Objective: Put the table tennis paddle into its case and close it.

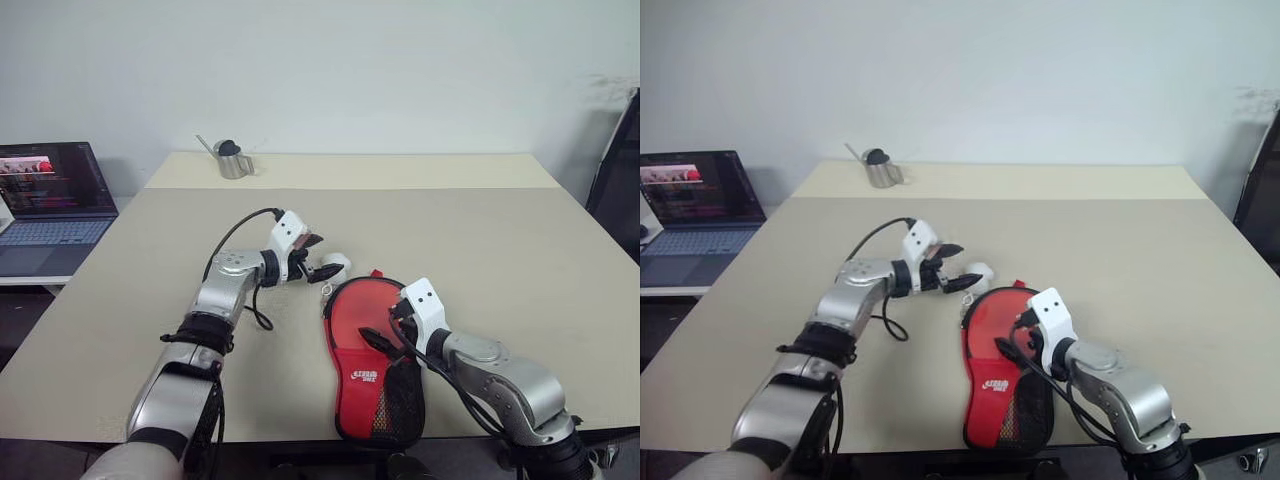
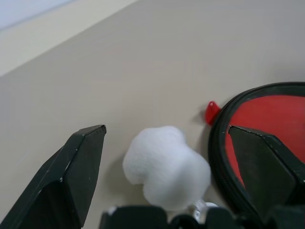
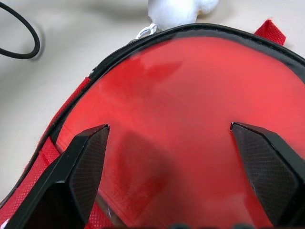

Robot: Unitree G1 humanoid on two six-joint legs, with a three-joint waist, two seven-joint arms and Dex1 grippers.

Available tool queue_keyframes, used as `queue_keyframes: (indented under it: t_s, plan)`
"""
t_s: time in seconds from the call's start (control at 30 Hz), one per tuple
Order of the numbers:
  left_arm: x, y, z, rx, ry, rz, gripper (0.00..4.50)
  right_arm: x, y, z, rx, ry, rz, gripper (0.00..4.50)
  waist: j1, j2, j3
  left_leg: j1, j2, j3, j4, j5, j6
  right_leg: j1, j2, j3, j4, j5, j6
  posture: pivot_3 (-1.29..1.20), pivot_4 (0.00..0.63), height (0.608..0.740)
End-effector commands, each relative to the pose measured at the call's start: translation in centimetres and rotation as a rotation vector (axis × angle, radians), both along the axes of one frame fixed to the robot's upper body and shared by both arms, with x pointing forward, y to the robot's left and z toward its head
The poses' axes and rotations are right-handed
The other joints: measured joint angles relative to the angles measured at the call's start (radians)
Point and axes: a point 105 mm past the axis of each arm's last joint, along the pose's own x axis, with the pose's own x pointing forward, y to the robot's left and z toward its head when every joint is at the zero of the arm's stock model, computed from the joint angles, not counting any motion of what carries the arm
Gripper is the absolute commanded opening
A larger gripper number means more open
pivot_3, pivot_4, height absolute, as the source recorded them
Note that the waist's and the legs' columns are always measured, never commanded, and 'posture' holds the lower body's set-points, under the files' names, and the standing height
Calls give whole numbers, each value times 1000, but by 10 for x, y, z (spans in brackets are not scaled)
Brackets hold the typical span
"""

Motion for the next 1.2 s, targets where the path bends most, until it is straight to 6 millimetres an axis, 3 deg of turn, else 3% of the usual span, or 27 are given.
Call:
queue_keyframes:
  t_s: [0.03, 0.27, 0.5, 0.6, 0.9, 1.0, 1.2]
  plan:
    - [9, -10, 4, 43, -25, 2, 4500, 0, 6, 9, 23, -39, 15, 4464, 0, 0, 0, 0, 0, 0, 0, 0, 0, 0, 0, 0, 0, 0, 0, 0, 150, 740]
    - [12, -27, -22, 44, 67, 9, 4500, 2, 9, 11, 30, -49, 10, 4464, 0, 0, 0, 0, 0, 0, -1, 0, 0, 0, 0, 0, 0, 0, 0, 0, 150, 740]
    - [11, -23, -39, 56, 123, 30, 4500, 5, 5, 15, 30, -67, -18, 4464, 0, 0, 0, 0, 0, 0, 0, 0, 0, 0, 0, 0, 0, 0, 0, 0, 150, 740]
    - [12, -18, -38, 61, 116, 42, 3878, 6, 2, 14, 23, -70, -37, 4500, 0, 0, 0, 0, 0, 0, 0, 0, 0, 0, 0, 0, 0, 0, 0, 0, 150, 740]
    - [19, -5, -23, 0, 72, 102, 848, 5, 5, 4, -17, -61, -26, 4500, -1, 0, 0, 1, 0, 0, 0, 0, 0, 0, 0, 0, 1, 0, 0, 0, 150, 740]
    - [20, -6, -15, -35, 61, 93, 506, 3, 7, -9, -39, -35, -22, 4500, -1, 0, 0, 1, 0, 0, 0, 0, 0, 0, 0, 0, 1, 0, 0, 0, 150, 740]
    - [17, 0, -9, -61, 57, 70, 484, 4, 7, -35, -46, 3, -35, 4500, -2, -2, -1, 1, 0, 0, 0, 0, 0, 0, 0, 0, 1, 0, 0, 0, 150, 740]
